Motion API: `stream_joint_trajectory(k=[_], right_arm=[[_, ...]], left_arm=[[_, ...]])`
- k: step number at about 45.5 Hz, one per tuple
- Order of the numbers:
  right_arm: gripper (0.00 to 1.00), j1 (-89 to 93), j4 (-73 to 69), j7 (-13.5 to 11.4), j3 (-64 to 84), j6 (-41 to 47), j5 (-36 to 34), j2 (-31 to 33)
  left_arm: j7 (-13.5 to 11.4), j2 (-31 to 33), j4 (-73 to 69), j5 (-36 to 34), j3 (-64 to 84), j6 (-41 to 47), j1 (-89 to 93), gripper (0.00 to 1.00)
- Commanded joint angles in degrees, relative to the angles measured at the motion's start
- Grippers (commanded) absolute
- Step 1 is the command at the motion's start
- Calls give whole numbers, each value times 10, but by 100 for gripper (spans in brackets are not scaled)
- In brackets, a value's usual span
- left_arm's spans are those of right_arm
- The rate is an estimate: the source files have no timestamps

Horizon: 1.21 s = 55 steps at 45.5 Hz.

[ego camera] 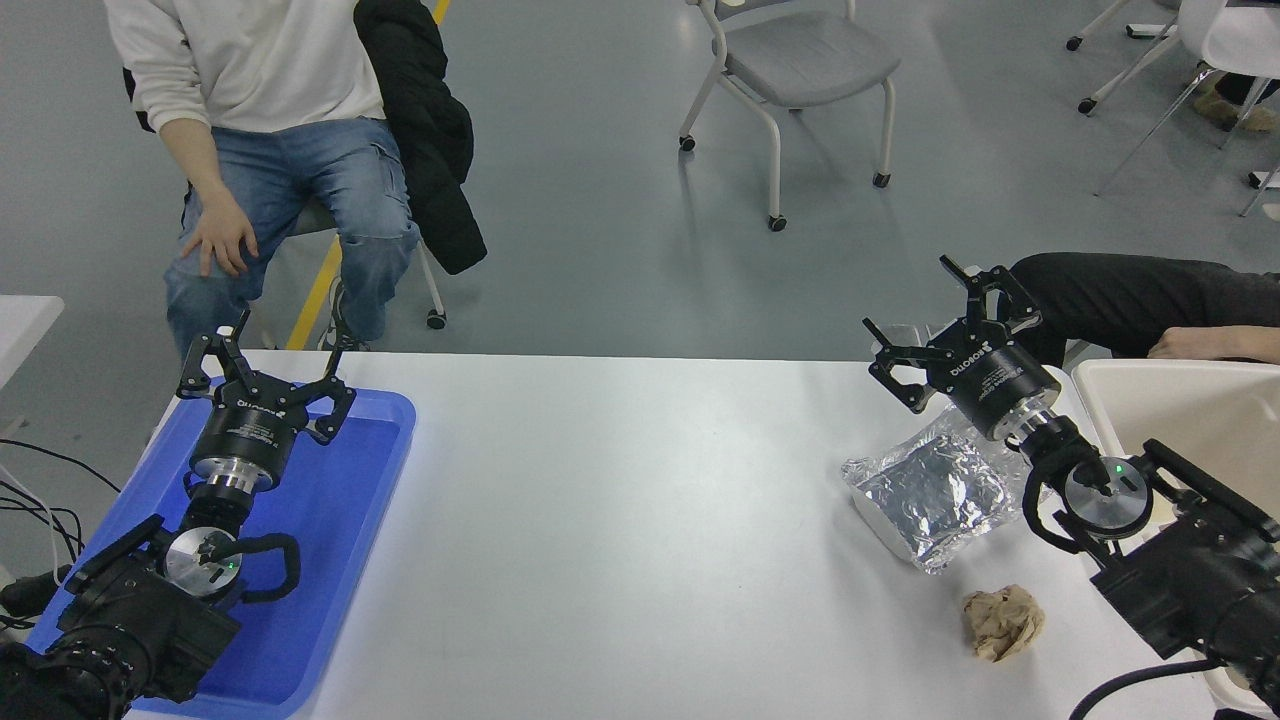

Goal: Pick up paper cup place in dustbin

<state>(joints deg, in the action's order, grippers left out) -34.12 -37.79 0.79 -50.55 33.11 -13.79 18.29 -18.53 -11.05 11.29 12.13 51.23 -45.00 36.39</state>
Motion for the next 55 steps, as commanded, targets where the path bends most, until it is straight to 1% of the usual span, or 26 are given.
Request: stream_joint_trajectory(k=[1, 25, 35, 43, 48, 51, 55], right_arm=[[100, -1, -1, 0, 0, -1, 1, 0], [100, -12, -4, -3, 1, -1, 3, 1], [100, -26, -4, -4, 1, 1, 30, 10], [100, -44, -12, -5, 1, 5, 53, 32], [100, -52, -34, -7, 9, 0, 83, 67], [100, -74, -37, -7, 40, -1, 109, 79], [100, -114, -37, -7, 114, -2, 113, 117]], left_arm=[[0, 0, -1, 0, 0, 0, 0, 100], [0, 0, -1, 0, 0, 0, 0, 100], [0, 0, -1, 0, 0, 0, 0, 100], [0, -1, 0, 0, 0, 0, -1, 100], [0, -1, 0, 0, 0, 0, -1, 100], [0, -1, -1, 0, 0, 0, -1, 100], [0, -1, 1, 0, 0, 0, -1, 100]])
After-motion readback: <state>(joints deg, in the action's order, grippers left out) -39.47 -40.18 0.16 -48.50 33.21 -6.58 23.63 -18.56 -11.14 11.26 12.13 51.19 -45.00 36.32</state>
